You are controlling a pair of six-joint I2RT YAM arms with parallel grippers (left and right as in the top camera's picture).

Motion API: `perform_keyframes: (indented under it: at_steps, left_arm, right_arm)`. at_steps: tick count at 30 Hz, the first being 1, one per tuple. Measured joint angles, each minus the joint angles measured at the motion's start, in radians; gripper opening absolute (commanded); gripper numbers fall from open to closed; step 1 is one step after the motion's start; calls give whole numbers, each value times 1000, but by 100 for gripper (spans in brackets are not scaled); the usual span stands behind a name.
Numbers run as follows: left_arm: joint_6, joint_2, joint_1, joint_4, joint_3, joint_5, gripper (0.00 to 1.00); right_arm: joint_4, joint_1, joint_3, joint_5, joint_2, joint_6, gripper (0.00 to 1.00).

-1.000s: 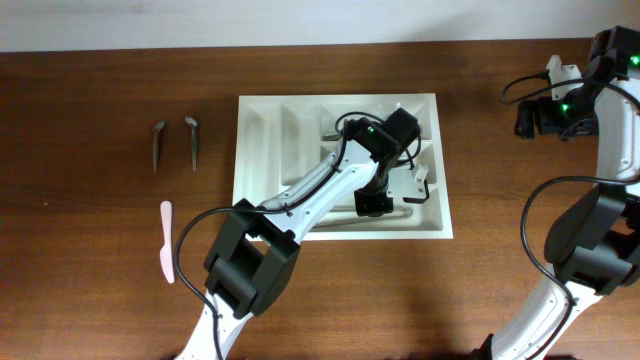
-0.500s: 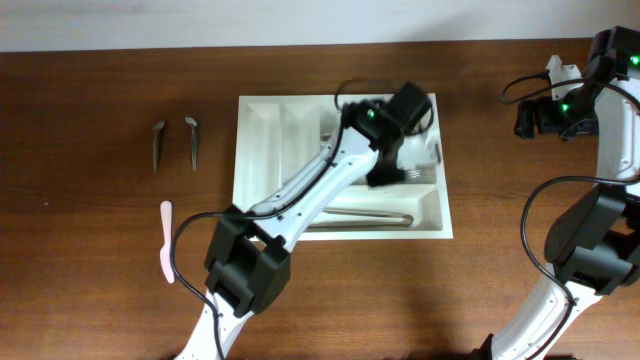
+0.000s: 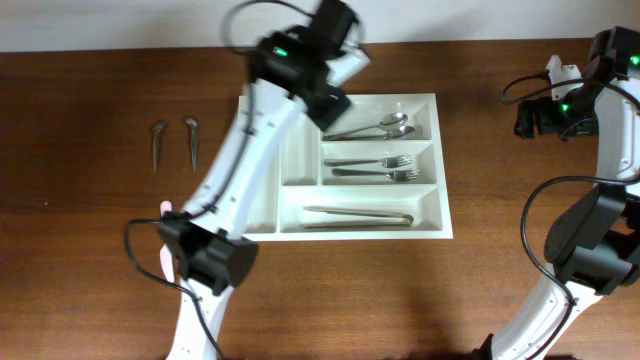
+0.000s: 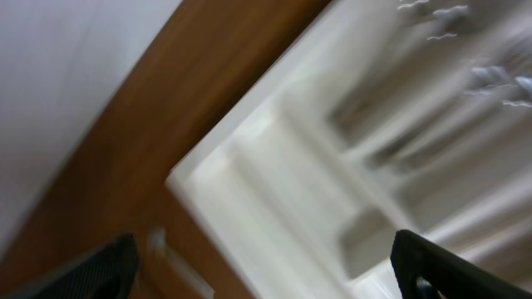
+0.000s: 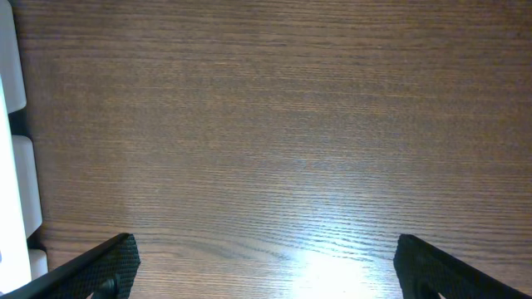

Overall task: Pack container
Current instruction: 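Open the left gripper and withdraw it up to the left of the tray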

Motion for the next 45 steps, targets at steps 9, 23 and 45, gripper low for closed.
perform_keyframes:
  at_steps: [9,23,45]
  left_arm:
    - [-182,0,345,30,-2,94,99]
    - [-249,134,483,52,-2,162,99]
    - [-347,351,486,24,-9,150,99]
  right_arm:
    - [0,0,0,0,0,-1,99]
    - [0,0,0,0,0,0,99]
    - [0,0,0,0,0,0,99]
